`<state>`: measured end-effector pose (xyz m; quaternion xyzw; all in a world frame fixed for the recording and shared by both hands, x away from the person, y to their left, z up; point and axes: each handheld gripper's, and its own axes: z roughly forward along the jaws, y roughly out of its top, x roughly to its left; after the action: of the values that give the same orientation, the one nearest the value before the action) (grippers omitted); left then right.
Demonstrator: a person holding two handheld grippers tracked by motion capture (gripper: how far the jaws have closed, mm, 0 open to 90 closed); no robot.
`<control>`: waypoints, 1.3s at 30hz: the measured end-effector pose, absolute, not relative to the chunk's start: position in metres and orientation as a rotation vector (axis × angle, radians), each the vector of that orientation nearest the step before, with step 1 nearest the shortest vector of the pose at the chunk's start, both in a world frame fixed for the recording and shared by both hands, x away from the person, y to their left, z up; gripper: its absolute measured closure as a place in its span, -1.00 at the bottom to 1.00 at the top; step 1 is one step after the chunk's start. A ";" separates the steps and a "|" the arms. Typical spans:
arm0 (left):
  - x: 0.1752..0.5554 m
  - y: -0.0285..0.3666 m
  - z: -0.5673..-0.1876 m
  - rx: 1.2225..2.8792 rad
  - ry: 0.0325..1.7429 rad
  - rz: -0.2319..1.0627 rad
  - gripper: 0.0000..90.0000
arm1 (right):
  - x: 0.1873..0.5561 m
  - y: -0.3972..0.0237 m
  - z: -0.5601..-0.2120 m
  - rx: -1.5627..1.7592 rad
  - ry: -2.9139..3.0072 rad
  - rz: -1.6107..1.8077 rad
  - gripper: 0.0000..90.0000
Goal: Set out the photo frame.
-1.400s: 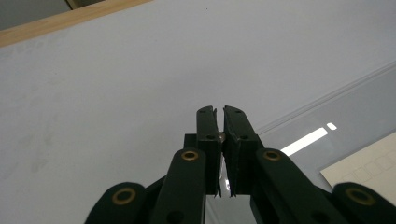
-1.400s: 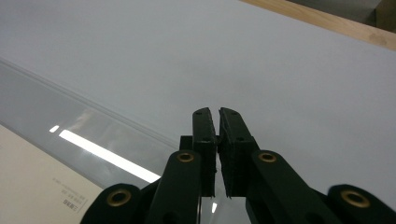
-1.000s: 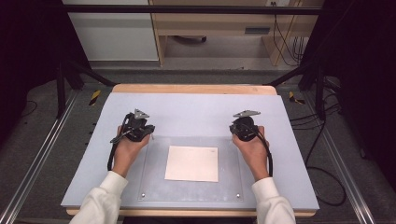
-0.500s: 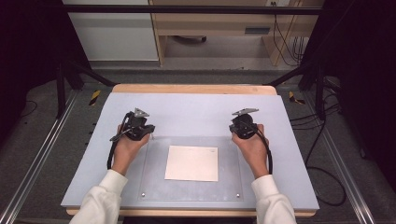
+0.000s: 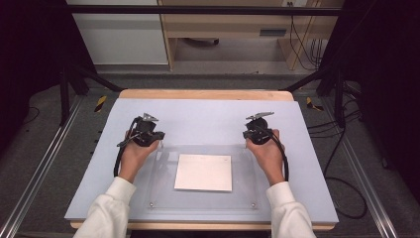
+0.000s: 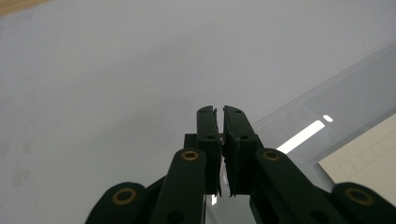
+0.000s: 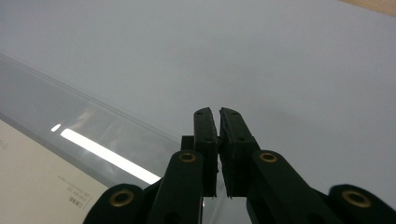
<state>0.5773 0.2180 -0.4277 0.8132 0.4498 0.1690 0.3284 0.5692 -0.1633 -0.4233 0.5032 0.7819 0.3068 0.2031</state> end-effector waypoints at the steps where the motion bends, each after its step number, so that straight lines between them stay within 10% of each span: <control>1: 0.577 0.218 -0.428 2.128 1.177 0.442 0.89 | 0.570 -0.164 -0.423 1.411 2.183 0.862 0.92; 39: 0.602 0.221 -0.429 2.099 1.257 0.325 0.88 | 0.592 -0.169 -0.423 1.431 2.230 0.899 0.89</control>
<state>0.6016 0.2206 -0.4286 0.8027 0.4807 0.1244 0.3303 0.5923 -0.1693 -0.4228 0.5039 0.7853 0.3165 0.1710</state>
